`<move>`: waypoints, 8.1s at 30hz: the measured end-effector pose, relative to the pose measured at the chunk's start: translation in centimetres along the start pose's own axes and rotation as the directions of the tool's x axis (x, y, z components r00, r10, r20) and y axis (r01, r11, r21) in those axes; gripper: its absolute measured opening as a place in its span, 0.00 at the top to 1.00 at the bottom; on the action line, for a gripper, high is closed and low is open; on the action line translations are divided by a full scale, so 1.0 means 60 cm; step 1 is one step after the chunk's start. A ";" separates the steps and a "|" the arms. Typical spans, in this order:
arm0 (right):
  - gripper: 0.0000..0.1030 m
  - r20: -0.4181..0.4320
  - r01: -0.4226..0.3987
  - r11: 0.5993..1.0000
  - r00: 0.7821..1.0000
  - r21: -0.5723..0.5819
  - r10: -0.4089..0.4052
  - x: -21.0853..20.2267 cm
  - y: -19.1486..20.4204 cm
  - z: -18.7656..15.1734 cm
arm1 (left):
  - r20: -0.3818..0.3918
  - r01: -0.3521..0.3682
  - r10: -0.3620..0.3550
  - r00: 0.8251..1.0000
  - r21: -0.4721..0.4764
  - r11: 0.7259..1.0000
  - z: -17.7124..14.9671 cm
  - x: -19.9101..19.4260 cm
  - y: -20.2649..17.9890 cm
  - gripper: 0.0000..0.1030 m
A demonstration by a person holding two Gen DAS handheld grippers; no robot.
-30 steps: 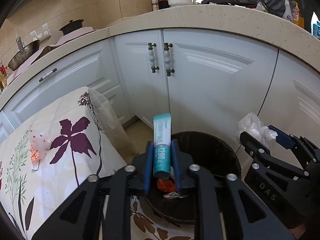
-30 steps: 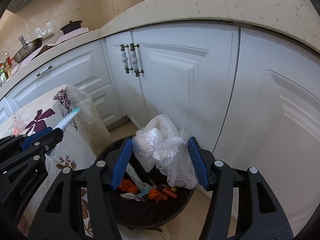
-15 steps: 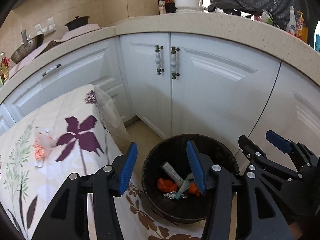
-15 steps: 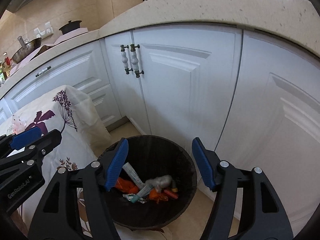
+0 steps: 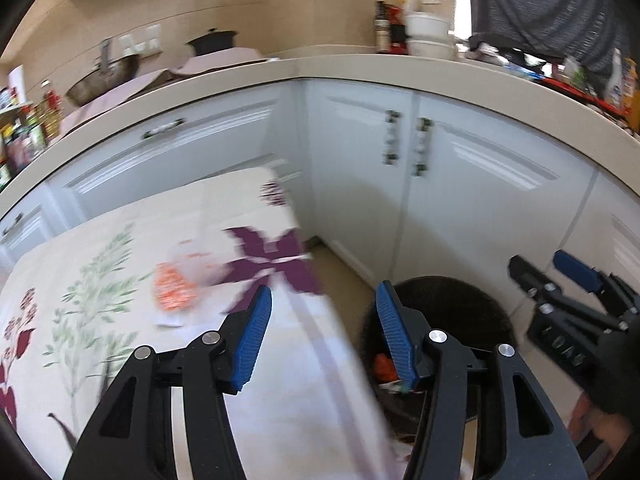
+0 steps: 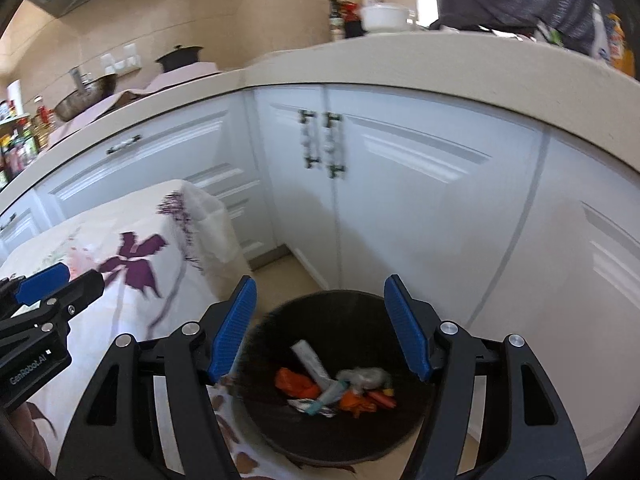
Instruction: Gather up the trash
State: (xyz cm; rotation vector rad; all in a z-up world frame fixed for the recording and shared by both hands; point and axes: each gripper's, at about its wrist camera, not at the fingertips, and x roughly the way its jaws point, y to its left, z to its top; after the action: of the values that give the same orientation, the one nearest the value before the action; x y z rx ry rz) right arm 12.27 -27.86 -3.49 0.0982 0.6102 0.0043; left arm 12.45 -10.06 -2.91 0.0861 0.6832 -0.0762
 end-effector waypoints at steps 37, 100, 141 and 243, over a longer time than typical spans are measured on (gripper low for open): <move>0.37 -0.197 -0.276 0.933 0.952 -0.231 0.233 0.129 0.397 0.039 | -0.063 -0.355 0.355 0.933 -0.337 0.872 -0.064 -0.030 0.441 0.42; 0.94 -0.117 -0.167 0.984 0.980 -0.058 0.160 0.077 0.085 0.021 | -0.178 -0.197 0.172 0.969 -0.131 0.972 -0.004 0.110 0.178 0.55; 0.94 -0.035 -0.094 0.993 0.995 -0.067 0.091 -0.007 0.025 0.026 | 0.057 -0.008 0.008 0.998 -0.008 1.000 0.028 -0.004 0.041 0.82; 0.16 0.072 0.063 0.998 0.995 0.006 -0.063 -0.180 0.042 -0.048 | 0.187 0.023 -0.033 0.982 0.056 0.998 -0.042 -0.151 0.044 0.18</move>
State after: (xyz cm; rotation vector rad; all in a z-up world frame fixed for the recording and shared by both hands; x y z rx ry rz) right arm 1.86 -25.44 0.59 0.0824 0.5406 -0.0612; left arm 4.13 -6.77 1.05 0.1191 0.4937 -0.1285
